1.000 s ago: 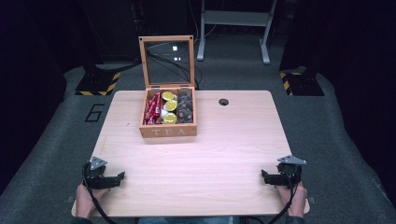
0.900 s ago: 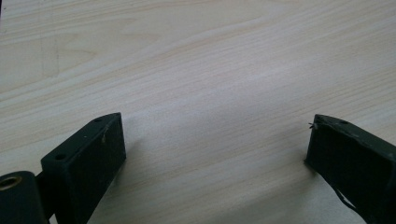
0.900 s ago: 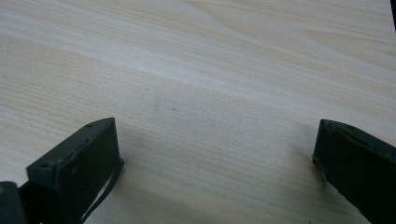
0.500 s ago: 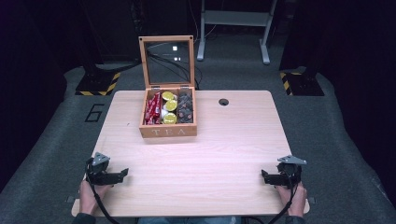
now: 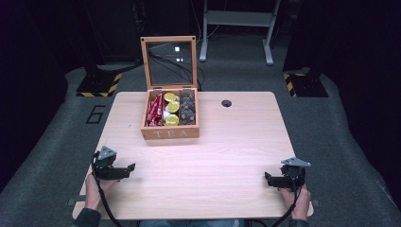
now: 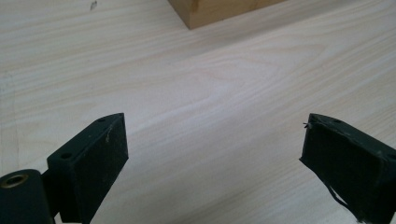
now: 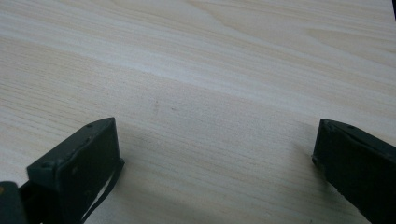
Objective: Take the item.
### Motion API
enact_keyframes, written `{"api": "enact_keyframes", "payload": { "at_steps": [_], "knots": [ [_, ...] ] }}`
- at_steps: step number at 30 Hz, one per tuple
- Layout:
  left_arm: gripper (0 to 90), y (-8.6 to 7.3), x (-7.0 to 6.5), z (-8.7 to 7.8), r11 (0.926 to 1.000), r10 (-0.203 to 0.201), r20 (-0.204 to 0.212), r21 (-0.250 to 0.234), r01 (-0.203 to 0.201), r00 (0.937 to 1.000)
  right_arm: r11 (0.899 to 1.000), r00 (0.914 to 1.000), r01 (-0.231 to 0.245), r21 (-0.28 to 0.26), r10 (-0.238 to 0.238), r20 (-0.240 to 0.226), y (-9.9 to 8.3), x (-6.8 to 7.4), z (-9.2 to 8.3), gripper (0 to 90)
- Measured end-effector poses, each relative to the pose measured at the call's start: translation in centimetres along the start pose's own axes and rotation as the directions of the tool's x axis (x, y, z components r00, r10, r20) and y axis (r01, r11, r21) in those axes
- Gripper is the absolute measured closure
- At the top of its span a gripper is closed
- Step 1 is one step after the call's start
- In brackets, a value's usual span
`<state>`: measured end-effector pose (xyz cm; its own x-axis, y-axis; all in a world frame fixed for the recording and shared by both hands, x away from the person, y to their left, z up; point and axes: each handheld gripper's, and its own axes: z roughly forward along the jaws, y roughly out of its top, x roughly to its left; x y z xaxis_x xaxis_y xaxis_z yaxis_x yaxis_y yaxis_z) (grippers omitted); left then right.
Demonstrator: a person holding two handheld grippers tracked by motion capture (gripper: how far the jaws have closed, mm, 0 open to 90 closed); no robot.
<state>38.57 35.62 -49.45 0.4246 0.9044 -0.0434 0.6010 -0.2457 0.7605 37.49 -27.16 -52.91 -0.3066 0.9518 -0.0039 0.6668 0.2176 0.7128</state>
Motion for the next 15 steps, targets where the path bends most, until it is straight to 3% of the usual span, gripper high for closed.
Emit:
{"api": "enact_keyframes", "payload": {
  "at_steps": [6, 15],
  "knots": [
    [8.4, 1.7, 0.0, 0.0, 0.9994, 0.034, 0.009, -0.008, -0.033, 0.9994, 1.0, 1.0, -0.001, -0.001, 0.001, 0.0, 0.0, 0.0, 0.0, 0.0],
    [10.2, 5.5, -0.6, 0.6, 0.9959, 0.083, 0.025, -0.039, -0.082, 0.9963, 1.0, 1.0, -0.002, 0.0, 0.002, 0.001, 0.0, 0.0, 0.0, 0.0]
  ]
}}
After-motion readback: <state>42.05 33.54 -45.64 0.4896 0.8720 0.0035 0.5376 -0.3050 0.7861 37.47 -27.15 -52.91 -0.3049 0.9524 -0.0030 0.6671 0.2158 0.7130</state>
